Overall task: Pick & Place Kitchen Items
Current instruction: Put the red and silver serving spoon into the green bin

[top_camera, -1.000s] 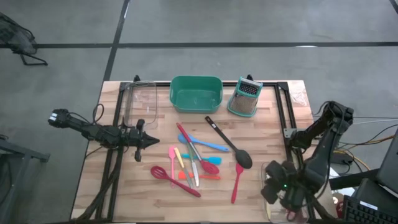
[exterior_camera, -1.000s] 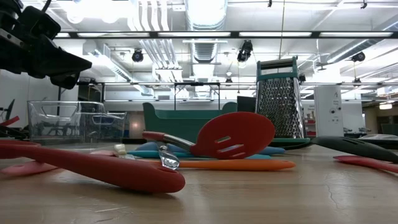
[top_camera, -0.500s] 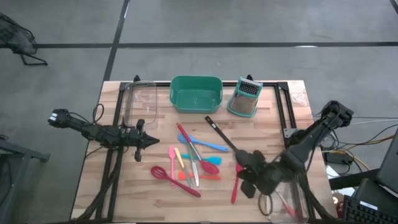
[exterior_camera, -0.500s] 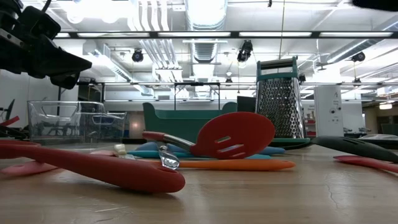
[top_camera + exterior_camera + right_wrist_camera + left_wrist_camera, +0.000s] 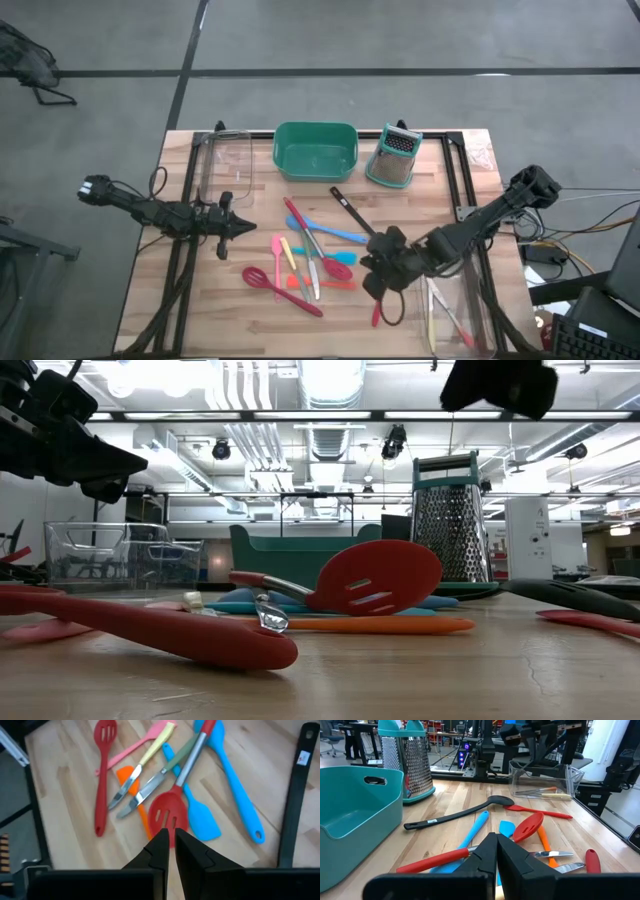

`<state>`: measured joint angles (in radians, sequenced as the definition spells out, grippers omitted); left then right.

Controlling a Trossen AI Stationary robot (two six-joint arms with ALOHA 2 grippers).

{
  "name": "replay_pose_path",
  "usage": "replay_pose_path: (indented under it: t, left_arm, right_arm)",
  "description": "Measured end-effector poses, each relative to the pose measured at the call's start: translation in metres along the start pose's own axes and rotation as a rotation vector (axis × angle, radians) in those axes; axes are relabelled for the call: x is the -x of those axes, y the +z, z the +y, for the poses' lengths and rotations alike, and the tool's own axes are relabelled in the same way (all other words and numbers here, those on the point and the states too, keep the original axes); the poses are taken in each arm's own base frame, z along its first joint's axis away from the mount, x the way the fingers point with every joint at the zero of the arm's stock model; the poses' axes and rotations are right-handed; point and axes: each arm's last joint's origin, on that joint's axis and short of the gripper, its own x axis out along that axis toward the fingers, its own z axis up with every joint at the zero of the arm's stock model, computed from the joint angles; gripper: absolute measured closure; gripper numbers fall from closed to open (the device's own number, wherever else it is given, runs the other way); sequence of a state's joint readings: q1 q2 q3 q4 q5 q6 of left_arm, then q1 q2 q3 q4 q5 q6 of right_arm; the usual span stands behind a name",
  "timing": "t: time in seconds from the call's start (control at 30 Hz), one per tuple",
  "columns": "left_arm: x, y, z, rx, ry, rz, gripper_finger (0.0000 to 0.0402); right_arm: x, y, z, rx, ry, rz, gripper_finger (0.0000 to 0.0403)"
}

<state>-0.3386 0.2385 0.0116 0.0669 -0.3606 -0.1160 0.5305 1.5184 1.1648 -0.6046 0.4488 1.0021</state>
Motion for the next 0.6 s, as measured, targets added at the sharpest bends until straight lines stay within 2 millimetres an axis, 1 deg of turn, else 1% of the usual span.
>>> replay_pose_path:
  t: [0.13, 0.23, 0.33, 0.6]
  left_arm:
    - [0.0, 0.0, 0.0, 0.0, 0.0, 0.0, 0.039]
    - [0.0, 0.0, 0.0, 0.0, 0.0, 0.0, 0.039]
    - [0.0, 0.0, 0.0, 0.0, 0.0, 0.0, 0.039]
    - [0.0, 0.0, 0.0, 0.0, -0.001, 0.0, 0.039]
  right_arm:
    - [-0.014, 0.007, 0.002, -0.007, 0.014, -0.032, 0.0371]
    - [-0.026, 0.012, 0.005, 0.03, 0.036, -0.062, 0.0361]
    - [-0.035, 0.016, 0.008, 0.065, 0.044, -0.083, 0.035]
    - [-0.059, 0.022, 0.011, 0.087, 0.066, -0.137, 0.0314]
